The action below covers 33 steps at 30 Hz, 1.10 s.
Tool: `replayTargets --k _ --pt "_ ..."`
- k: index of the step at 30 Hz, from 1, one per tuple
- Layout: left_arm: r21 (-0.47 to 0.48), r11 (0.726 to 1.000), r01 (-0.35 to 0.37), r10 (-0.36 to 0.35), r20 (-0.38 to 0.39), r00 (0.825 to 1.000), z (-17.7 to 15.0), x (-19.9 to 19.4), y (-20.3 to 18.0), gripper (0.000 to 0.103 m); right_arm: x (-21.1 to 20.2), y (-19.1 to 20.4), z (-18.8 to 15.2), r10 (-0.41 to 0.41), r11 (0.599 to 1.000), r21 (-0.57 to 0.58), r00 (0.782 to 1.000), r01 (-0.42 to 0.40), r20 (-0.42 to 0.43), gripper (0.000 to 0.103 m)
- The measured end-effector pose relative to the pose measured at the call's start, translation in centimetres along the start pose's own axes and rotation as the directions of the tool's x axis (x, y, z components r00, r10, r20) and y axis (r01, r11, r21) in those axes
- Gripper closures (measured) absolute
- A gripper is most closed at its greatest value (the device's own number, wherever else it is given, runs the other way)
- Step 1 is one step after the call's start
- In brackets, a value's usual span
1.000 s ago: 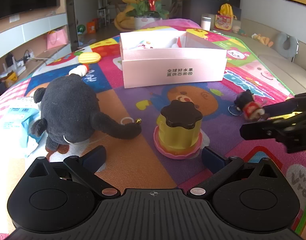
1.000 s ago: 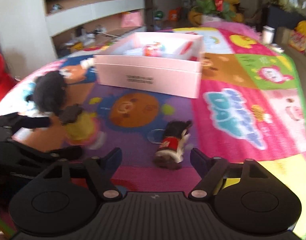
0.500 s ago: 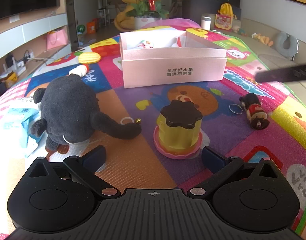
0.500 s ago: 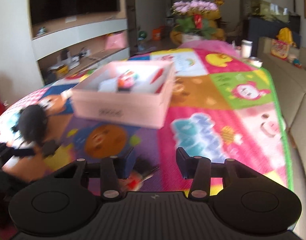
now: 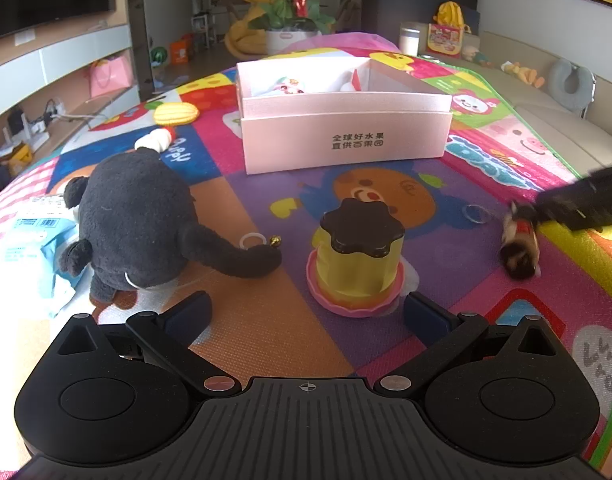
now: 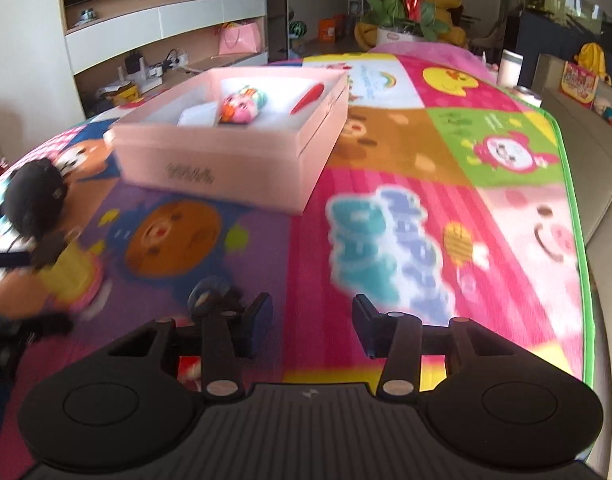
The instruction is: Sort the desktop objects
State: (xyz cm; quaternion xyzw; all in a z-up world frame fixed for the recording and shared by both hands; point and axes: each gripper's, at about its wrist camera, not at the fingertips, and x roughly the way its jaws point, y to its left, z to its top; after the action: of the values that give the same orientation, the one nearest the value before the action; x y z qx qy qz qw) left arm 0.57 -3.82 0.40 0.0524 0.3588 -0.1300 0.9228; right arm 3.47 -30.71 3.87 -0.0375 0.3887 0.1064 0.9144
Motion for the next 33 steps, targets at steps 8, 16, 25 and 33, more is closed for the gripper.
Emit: replayTargets --k 8,16,25,33 --pt "-0.017 1.0 0.009 -0.01 -0.012 1.0 0.1 -0.4 0.4 0.0 -3.7 2.3 -1.5 0.109 0.994 -0.031 0.993 -0.108 0.041 0.036" --pt "-0.049 0.999 -0.022 0.024 0.045 0.999 -0.2 -3.6 2.1 0.0 -2.0 5.8 -0.8 0.159 0.982 -0.114 0.985 -0.151 0.07 0.025" --pt "-0.042 0.999 0.034 -0.032 0.06 0.998 0.1 -3.3 1.1 0.0 -1.9 7.1 -1.1 0.206 0.964 -0.187 0.976 -0.191 0.063 0.037" --pt "-0.013 0.999 0.04 -0.039 0.068 0.997 0.6 -3.2 -0.3 0.0 -2.1 7.1 -1.4 0.19 0.971 -0.16 0.98 -0.178 0.06 0.031"
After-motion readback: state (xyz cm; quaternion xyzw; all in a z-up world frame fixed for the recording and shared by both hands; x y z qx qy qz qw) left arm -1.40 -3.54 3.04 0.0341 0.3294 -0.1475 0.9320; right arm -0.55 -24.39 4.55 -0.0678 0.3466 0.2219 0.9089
